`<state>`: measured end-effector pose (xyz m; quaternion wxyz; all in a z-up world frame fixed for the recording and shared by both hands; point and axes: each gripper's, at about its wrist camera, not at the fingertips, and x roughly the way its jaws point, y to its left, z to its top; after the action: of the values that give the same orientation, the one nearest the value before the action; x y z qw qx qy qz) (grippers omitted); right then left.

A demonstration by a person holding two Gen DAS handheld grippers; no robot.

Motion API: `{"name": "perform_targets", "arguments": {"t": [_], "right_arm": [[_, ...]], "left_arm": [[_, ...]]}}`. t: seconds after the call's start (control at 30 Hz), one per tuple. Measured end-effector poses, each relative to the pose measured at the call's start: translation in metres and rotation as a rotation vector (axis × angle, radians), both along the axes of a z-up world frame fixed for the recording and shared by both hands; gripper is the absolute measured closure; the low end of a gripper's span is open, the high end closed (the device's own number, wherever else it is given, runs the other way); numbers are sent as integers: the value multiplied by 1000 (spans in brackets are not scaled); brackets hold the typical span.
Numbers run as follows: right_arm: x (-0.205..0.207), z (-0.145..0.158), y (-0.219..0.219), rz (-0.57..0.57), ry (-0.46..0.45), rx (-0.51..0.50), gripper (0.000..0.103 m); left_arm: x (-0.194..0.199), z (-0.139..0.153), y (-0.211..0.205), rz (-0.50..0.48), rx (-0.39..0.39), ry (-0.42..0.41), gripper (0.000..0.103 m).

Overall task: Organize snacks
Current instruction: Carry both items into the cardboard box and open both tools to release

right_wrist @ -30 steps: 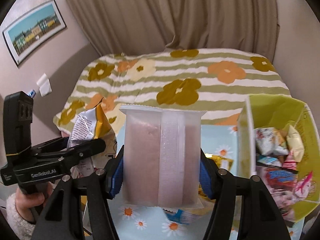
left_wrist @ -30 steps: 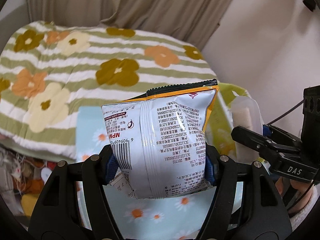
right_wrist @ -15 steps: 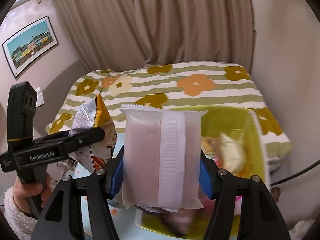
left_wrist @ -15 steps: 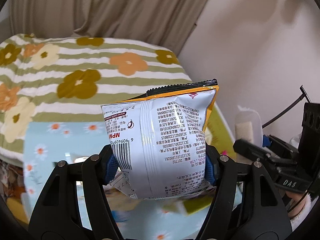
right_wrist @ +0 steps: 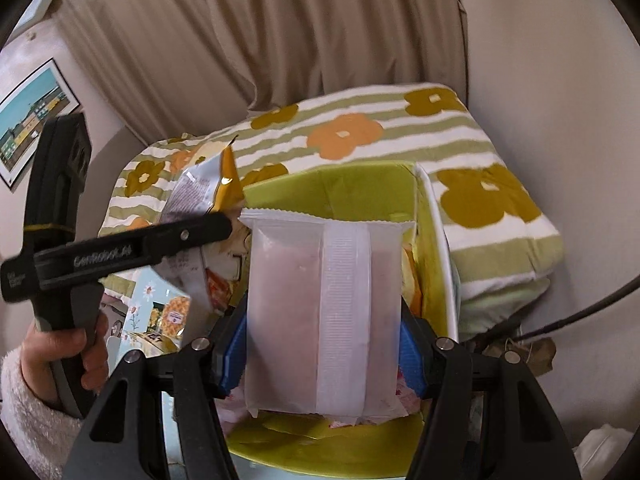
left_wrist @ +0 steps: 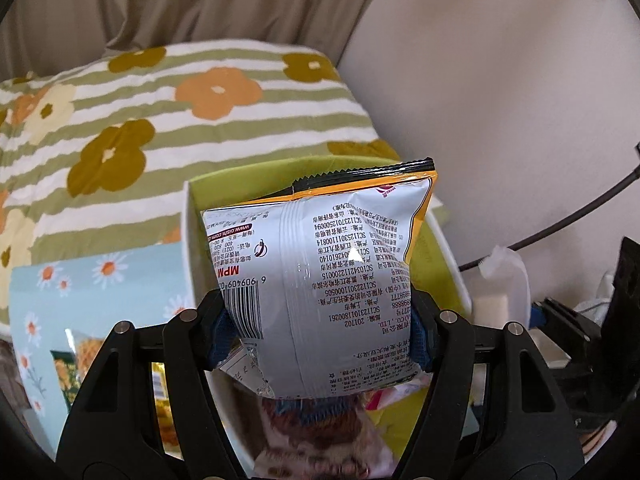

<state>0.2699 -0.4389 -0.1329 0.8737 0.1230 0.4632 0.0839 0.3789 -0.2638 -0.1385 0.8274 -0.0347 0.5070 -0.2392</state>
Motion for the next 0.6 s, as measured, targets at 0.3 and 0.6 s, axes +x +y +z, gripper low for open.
{"name": "perform_targets", "arguments": {"t": [0.3,0.6], "right_arm": [[-1,-19,-14,-28,66,36,45],[-9,-23,-2,11,102,50,44]], "left_arm": [[4,-22,-1,0,67,63,1],[-20,-3,46,74,44,22,1]]}}
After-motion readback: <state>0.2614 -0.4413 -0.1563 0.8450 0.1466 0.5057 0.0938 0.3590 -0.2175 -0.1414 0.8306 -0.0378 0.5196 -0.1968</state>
